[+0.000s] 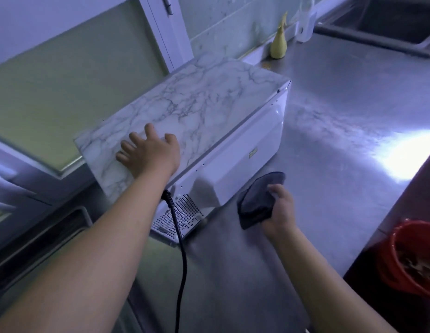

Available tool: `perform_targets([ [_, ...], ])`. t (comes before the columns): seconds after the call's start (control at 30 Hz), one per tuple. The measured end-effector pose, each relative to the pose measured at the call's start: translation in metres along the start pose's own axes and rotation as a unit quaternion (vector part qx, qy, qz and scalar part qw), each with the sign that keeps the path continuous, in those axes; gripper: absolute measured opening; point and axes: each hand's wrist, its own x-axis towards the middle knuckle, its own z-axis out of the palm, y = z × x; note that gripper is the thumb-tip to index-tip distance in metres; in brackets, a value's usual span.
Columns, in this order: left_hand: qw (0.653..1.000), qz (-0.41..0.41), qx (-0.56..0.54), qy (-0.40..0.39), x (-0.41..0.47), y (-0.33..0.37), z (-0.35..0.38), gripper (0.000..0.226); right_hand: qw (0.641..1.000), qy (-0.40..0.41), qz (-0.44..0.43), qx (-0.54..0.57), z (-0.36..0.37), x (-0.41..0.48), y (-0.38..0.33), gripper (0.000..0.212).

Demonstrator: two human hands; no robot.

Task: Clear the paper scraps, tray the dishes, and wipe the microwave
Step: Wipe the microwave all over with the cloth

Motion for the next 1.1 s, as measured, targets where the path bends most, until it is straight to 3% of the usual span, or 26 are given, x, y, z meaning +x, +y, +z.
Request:
perform_targets([
  [0.07, 1.0, -0.003, 0.003, -0.005, 0.001, 0.0, 0.001, 0.058, 0.987, -0.029, -0.154, -0.041, 0.018, -0.016, -0.011, 0.049],
  [0.13, 1.0, -0.005, 0.003, -0.011, 0.002, 0.0, 0.002, 0.058, 0.946, -0.055, -0.3, -0.108, 0.044, -0.032, -0.012, 0.056],
  [0.2, 1.0, -0.005, -0.001, -0.015, 0.004, 0.0, 0.003, 0.059, 0.888, -0.083, -0.406, -0.198, 0.068, -0.044, 0.001, 0.048],
  [0.27, 1.0, -0.006, 0.001, -0.019, 0.005, 0.0, 0.004, 0.06, 0.839, -0.095, -0.458, -0.278, 0.08, -0.048, 0.021, 0.043],
  [0.37, 1.0, -0.005, 0.006, -0.018, 0.006, 0.0, 0.006, 0.061, 0.719, -0.026, -0.548, -0.427, 0.079, -0.043, 0.049, 0.049],
  [0.43, 1.0, -0.004, 0.004, -0.018, 0.008, 0.0, 0.007, 0.062, 0.671, 0.02, -0.581, -0.459, 0.077, -0.033, 0.057, 0.045],
  [0.57, 1.0, 0.003, 0.004, -0.017, 0.01, 0.001, 0.01, 0.061, 0.656, 0.02, -0.604, -0.452, 0.081, -0.014, 0.072, 0.054],
  [0.63, 1.0, 0.003, 0.004, -0.019, 0.012, 0.0, 0.011, 0.061, 0.63, 0.014, -0.632, -0.451, 0.08, -0.005, 0.08, 0.052],
  [0.8, 1.0, 0.002, 0.012, -0.021, 0.016, 0.001, 0.013, 0.063, 0.533, -0.025, -0.717, -0.449, 0.064, 0.025, 0.086, 0.044],
  [0.93, 1.0, -0.001, 0.022, -0.019, 0.017, 0.001, 0.016, 0.064, 0.44, -0.057, -0.771, -0.456, 0.053, 0.048, 0.079, 0.059],
  [1.1, 0.999, -0.006, 0.027, -0.029, 0.019, 0.003, 0.015, 0.064, 0.373, -0.071, -0.809, -0.449, 0.042, 0.069, 0.081, 0.072],
])
